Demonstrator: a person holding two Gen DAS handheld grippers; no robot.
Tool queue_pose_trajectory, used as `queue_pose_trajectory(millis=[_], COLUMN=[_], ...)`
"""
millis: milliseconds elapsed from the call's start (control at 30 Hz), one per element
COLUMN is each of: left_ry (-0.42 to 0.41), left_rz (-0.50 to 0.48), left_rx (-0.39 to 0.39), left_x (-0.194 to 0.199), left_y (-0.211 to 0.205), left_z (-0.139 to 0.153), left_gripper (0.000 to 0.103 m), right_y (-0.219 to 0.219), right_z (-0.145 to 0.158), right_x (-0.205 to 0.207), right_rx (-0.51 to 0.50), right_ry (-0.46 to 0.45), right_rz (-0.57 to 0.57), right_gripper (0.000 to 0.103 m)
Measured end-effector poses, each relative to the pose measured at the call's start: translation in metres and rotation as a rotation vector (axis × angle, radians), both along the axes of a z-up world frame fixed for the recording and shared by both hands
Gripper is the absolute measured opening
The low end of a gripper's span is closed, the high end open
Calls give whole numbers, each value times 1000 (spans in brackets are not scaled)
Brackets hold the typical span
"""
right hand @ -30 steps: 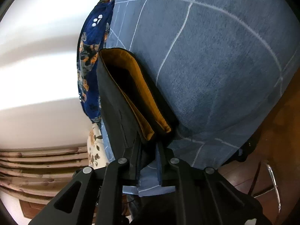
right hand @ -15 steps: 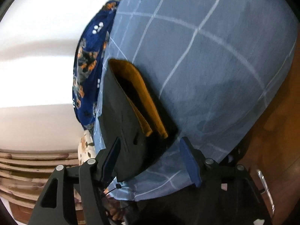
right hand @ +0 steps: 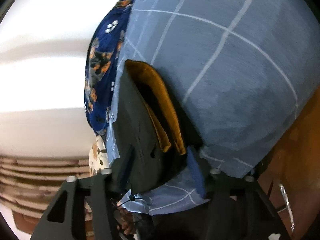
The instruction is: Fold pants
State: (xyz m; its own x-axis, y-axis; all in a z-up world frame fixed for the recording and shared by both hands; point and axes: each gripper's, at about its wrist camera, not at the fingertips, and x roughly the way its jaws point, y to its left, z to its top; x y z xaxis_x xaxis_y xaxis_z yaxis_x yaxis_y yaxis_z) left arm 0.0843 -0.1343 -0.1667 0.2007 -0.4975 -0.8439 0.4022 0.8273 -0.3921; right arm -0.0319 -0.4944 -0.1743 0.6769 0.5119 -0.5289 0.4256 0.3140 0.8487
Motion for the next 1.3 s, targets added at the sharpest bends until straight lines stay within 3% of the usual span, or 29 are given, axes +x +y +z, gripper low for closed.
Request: queue_pose_trajectory(millis=[33, 233, 267, 500, 600, 667, 1000, 1300], left_ry=[0, 4, 4, 28, 32, 42, 67, 146], left_rz=[2, 14, 13, 66, 68, 62, -54, -85], left_rx=[0, -8, -13, -115, -109, -104, -136, -248], left_x=[0, 1, 2, 16, 21, 22, 33, 64], left_y=[0, 4, 5, 26, 31, 30, 5, -7], left_z=[0, 0, 0, 4, 2, -2, -7, -16], left_gripper=[70, 70, 70, 70, 70, 70, 70, 70], right_y=[1, 3, 6, 11, 0, -3, -4, -6], right_z=[1, -16, -15, 7, -22, -37, -31, -34], right_x=[2, 17, 19, 25, 20, 15, 16, 18], right_rx=[-6, 19, 8, 45, -13, 70, 56, 70], right_ry=[4, 28, 21, -142, -26, -35, -37, -39], right_rz=[12, 47, 56, 81, 65, 40, 55, 55], right_gripper=[31, 30, 23, 18, 17, 17, 17, 18])
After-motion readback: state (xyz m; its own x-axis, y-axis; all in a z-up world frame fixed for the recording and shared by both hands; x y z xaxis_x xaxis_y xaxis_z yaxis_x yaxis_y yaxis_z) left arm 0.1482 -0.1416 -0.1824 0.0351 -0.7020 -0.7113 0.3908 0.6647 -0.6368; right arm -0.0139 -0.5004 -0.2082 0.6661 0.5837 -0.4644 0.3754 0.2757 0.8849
